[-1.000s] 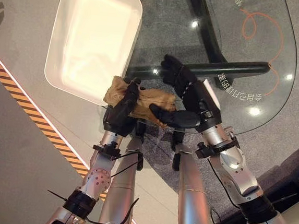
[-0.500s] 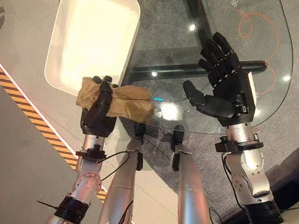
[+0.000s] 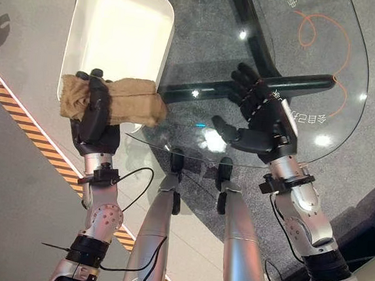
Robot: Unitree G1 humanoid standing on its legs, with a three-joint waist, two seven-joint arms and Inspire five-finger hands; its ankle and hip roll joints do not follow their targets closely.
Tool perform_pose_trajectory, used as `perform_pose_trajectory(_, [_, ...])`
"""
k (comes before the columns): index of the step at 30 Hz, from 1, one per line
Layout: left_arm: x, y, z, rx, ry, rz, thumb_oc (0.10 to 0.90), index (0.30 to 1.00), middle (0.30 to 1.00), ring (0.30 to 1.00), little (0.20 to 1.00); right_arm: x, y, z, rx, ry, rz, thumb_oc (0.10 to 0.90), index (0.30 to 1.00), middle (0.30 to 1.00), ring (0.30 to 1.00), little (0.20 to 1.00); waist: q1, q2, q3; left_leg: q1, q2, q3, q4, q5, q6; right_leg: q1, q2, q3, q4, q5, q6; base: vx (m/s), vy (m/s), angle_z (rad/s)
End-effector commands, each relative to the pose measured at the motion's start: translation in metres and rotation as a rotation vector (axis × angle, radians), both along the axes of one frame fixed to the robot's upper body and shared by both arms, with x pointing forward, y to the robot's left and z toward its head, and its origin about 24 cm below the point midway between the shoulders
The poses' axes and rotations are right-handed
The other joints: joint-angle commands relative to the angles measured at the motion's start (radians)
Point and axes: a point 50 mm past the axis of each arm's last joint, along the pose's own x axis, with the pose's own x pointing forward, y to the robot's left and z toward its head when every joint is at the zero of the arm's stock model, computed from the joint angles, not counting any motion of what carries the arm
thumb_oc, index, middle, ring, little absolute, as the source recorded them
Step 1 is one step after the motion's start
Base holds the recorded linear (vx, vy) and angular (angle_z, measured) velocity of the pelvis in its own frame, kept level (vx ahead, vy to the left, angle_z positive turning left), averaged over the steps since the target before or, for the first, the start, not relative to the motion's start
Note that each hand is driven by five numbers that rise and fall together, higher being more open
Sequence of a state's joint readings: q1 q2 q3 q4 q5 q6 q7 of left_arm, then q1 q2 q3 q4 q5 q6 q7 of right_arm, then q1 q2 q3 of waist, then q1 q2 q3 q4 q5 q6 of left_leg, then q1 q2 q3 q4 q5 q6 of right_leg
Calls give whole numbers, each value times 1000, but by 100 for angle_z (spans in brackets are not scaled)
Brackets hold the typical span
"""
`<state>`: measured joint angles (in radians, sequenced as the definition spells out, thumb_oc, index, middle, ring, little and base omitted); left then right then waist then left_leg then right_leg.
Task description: Wipe the table with a cloth and put it in the basket.
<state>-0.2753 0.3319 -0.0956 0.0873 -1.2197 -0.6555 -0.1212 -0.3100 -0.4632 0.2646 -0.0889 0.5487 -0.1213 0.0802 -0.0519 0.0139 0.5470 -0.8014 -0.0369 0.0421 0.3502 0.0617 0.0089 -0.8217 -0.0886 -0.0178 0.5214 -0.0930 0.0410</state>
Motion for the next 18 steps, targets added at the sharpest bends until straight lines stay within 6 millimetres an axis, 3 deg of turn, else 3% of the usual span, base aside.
perform_pose_trajectory(1, [-27,24,70,50,-366,243,100,300,300,300,200,-7,14,23,-3,-104,121,800,900,900,900,900,17,35,-27,36,-45,46,47,-93,51,12,71,1,-97,82,-31,30,113,0])
perform_pose_trajectory(8, [-10,47,81,3,-280,451,100,300,300,300,200,4,25,3,-101,48,198,800,900,900,900,900,6,36,-27,20,-43,51,65,-95,45,-6,68,9,-85,76,-37,22,91,-2])
perform_pose_trajectory(11, [-1,66,84,-17,-210,585,100,300,300,300,200,8,28,-14,-186,157,265,800,900,900,900,900,0,35,-27,10,-42,55,69,-95,42,-16,66,14,-89,78,-39,27,121,-5])
perform_pose_trajectory(18, [16,87,112,12,-29,841,100,300,300,300,200,15,31,-24,-237,263,288,800,900,900,900,900,-12,19,-27,-28,-34,65,75,-91,38,-54,67,19,-95,90,-38,23,86,-1])
